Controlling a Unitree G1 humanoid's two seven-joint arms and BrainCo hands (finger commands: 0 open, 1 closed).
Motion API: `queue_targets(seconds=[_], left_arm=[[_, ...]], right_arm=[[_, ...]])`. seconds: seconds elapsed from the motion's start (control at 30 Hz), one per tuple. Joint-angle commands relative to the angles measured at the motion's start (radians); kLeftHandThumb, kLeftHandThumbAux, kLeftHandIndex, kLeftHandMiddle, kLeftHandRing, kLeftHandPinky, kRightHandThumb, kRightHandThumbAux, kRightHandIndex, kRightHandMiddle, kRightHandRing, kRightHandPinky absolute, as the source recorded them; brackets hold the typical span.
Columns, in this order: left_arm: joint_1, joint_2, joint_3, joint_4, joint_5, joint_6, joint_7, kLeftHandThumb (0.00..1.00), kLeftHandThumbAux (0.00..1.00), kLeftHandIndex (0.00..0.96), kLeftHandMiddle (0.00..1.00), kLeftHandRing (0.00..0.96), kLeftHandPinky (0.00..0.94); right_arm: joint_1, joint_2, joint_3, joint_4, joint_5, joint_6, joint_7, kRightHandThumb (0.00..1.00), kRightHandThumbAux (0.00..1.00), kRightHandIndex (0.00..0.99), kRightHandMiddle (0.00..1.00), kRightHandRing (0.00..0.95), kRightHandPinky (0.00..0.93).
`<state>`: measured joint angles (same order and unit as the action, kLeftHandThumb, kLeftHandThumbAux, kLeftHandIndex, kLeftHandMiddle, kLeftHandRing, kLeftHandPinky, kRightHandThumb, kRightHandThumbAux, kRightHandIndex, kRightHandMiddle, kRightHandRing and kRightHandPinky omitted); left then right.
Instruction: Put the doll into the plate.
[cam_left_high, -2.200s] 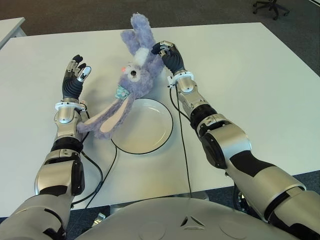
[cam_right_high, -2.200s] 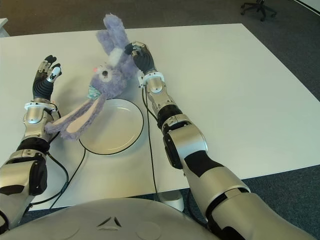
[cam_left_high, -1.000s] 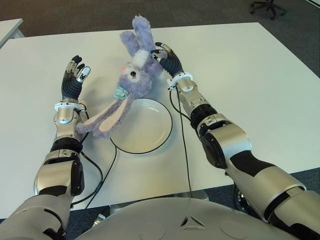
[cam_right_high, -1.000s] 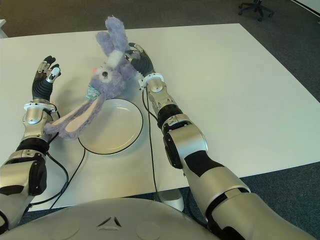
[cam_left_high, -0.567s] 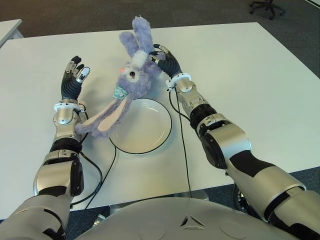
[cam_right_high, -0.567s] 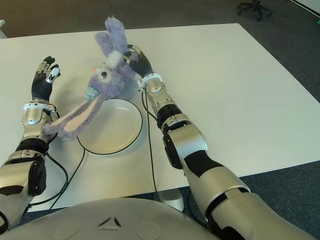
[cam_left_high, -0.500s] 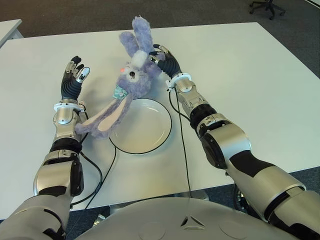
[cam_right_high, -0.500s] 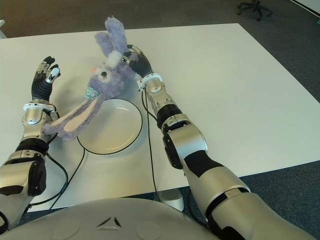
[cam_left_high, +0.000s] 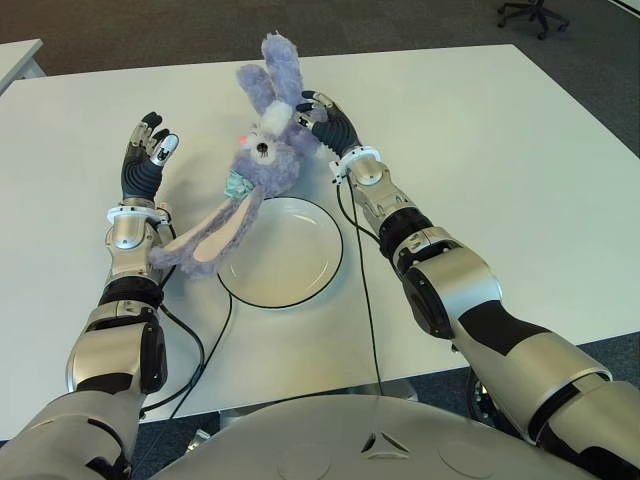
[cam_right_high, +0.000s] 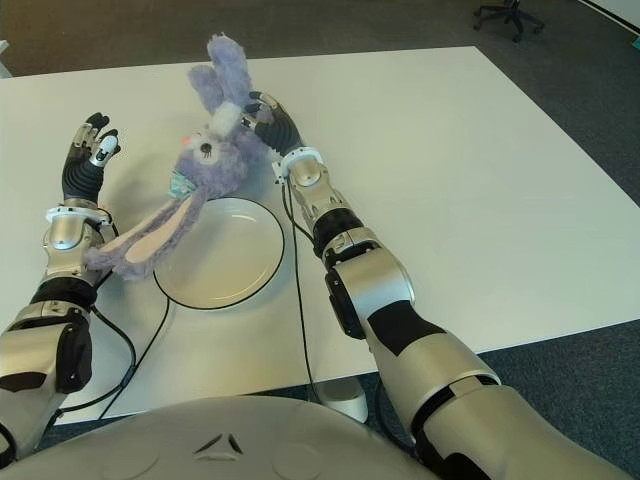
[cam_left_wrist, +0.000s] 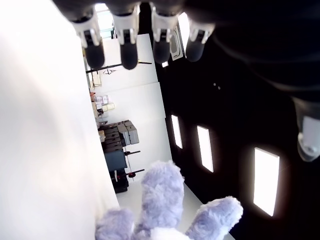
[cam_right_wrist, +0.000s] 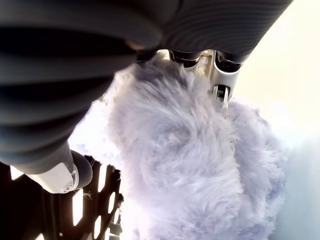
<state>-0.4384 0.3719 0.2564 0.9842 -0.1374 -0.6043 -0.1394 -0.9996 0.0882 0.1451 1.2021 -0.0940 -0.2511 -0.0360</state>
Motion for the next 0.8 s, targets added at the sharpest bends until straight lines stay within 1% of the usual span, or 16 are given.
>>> queue_targets(seconds=[0.03,0.17,0.3,0.37,0.5,0.57,0.6,0.63,0.73,0.8], left_arm=[[0.114,-0.071,-0.018,0.055,0.014,0.012,-0.007,0.000,0.414,0.000,0.072,0.100,0.106],[0.118,-0.074,-0.016,0.051,0.010,0.006,-0.009,0.000,0.416,0.000,0.073,0.102,0.128],[0.122,-0.075,-0.016,0.044,0.010,0.008,-0.009,0.000,0.416,0.000,0.071,0.097,0.107],[0.125,-0.076,-0.016,0.039,0.009,0.012,-0.009,0.000,0.416,0.000,0.068,0.095,0.122],[0.130,-0.077,-0.016,0.030,0.008,0.017,-0.009,0.000,0.418,0.000,0.073,0.101,0.104],[0.132,-0.078,-0.015,0.025,0.006,0.019,-0.010,0.000,0.419,0.000,0.074,0.102,0.102],[0.133,-0.078,-0.015,0.023,0.005,0.020,-0.010,0.000,0.421,0.000,0.078,0.111,0.135],[0.135,-0.079,-0.015,0.019,0.005,0.021,-0.010,0.000,0.421,0.000,0.079,0.114,0.144],[0.139,-0.080,-0.015,0.013,0.004,0.021,-0.011,0.000,0.421,0.000,0.080,0.113,0.123],[0.141,-0.080,-0.015,0.010,0.003,0.021,-0.013,0.000,0.422,0.000,0.080,0.112,0.130]], right_arm=[[0.031,0.152,0.020,0.038,-0.018,0.058,0.018,0.544,0.552,0.121,0.150,0.146,0.173],[0.041,0.155,0.021,0.038,-0.015,0.053,0.021,0.553,0.548,0.123,0.161,0.155,0.180],[0.047,0.155,0.023,0.036,-0.014,0.049,0.025,0.558,0.547,0.125,0.171,0.164,0.189],[0.050,0.155,0.024,0.035,-0.014,0.047,0.027,0.562,0.550,0.131,0.185,0.179,0.210],[0.057,0.157,0.026,0.034,-0.014,0.046,0.031,0.578,0.561,0.155,0.222,0.220,0.255],[0.060,0.157,0.030,0.033,-0.016,0.050,0.030,0.580,0.565,0.159,0.230,0.228,0.259],[0.060,0.158,0.032,0.033,-0.018,0.051,0.029,0.582,0.578,0.178,0.256,0.255,0.284],[0.062,0.159,0.035,0.032,-0.021,0.053,0.027,0.582,0.581,0.183,0.263,0.262,0.290],[0.068,0.160,0.044,0.032,-0.027,0.053,0.022,0.577,0.590,0.220,0.290,0.290,0.307],[0.071,0.160,0.050,0.030,-0.030,0.055,0.023,0.572,0.588,0.236,0.298,0.299,0.316]])
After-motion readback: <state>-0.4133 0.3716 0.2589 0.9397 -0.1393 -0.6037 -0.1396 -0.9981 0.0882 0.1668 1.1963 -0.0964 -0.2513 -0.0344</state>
